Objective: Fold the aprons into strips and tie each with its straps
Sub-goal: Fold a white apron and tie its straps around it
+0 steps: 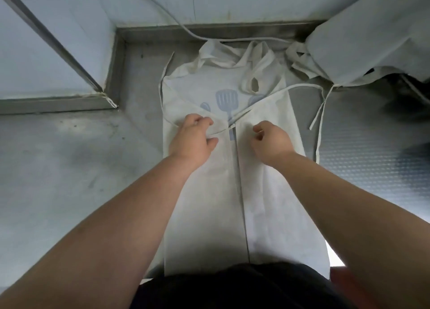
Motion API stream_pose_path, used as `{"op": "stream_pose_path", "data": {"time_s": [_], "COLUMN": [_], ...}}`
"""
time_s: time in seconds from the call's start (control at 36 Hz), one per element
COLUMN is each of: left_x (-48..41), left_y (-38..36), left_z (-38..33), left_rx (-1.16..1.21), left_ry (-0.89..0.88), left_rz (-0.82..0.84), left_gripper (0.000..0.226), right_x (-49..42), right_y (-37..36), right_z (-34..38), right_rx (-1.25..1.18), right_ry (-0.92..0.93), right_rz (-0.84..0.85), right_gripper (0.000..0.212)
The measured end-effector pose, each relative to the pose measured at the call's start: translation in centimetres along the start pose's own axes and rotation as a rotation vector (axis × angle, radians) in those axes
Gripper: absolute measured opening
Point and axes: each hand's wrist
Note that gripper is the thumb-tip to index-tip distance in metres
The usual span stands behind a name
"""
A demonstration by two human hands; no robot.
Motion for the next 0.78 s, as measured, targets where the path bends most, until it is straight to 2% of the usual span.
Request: {"op": "stream_pose_path", "data": {"time_s": [0.08,0.14,0.28,0.42,0.5,0.58,0.67,0.78], "left_x": [-1.8,-2.4,-3.6,-4.2,-4.2,-4.4,-4.7,-5.5], "left_y": [-0.2,-0.3,0.7,1.0,0.9,0.9,0.8,0.7], "left_z": [1.2,2.0,3.3,3.9,4.2,4.3,4.2,3.6], "left_rx": [-0.06,-0.106,-0.147,-0.104,-0.058,-0.001,0.022,0.087], "left_ry": [-0.008,-0.01,-0.037,-0.043,-0.039,-0.045,-0.032,-0.016], "left_rz": [0.025,-0.021,-0.082,-0.048,-0.068,-0.079,-0.08,-0.115], "left_gripper": [0.025,0.018,0.017,0.013,0.012,0.012,0.013,0.013], "right_x": [-1.7,-2.3,-3.6,-4.4,-4.8,-5.5,-6.0,-5.7], "right_y": [-0.4,-0.7,-1.1,-1.0,-0.9,-0.5,-0.2,0.0], "right_z": [1.1,1.6,1.9,2.4,2.6,2.9,3.3,3.1], "right_rx": [0.015,0.055,0.175,0.145,0.106,0.229,0.304,0.176], "right_ry": [0.004,0.018,0.084,0.097,0.126,0.182,0.173,0.174], "right_rz": [-0.014,-0.009,0.001,0.023,-0.027,0.059,0.09,0.07], "right_gripper": [0.036,0.037,0.043,0.053,0.05,0.048,0.03,0.024]}}
Point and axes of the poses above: each hand's wrist, its own x-axis away from the middle knuckle, its own y-axis out of the back of the hand, z = x × y, and after that the axes turned 4 degrees about z, right-handed
